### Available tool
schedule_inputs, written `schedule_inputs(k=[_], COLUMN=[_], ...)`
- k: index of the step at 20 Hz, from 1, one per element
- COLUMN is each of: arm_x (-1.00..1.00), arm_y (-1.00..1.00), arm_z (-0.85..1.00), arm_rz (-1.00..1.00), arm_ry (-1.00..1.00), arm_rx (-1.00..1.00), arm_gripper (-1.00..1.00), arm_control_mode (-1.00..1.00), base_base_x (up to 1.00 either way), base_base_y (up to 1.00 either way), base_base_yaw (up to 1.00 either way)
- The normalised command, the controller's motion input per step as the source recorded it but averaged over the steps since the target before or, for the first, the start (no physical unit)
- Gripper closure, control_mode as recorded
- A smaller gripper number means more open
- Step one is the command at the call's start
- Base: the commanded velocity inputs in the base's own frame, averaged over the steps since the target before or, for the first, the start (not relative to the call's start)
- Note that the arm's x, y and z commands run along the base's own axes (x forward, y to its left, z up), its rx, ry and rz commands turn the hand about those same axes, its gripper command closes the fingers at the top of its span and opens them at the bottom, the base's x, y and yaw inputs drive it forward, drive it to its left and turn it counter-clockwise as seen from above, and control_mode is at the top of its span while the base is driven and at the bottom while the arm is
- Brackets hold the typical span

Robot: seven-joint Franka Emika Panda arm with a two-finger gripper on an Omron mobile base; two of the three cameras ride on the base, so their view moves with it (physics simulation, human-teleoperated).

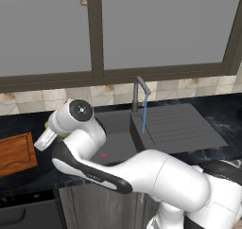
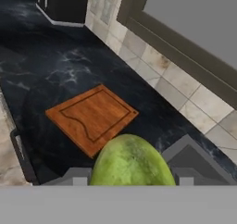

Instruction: Pick the mango from the sink and place it on the cutting board to airdry. Then turn off the sink faucet.

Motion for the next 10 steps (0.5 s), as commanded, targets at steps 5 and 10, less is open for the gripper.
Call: schedule_inputs(k=[5,10], arm_x=[-0.20,-0.09], arm_y=[0.18,0.09], arm_z=[-0.08,0.00], arm_rz=[0.00,0.00], arm_ry=[-0.02,0.00], arm_rx=[-0.03,0.00], arm_gripper=[1.00,1.00], arm_control_mode=[-1.00,-1.00], base_base_x=[0.00,0.00], base_base_y=[0.00,0.00], base_base_yaw=[0.00,0.00])
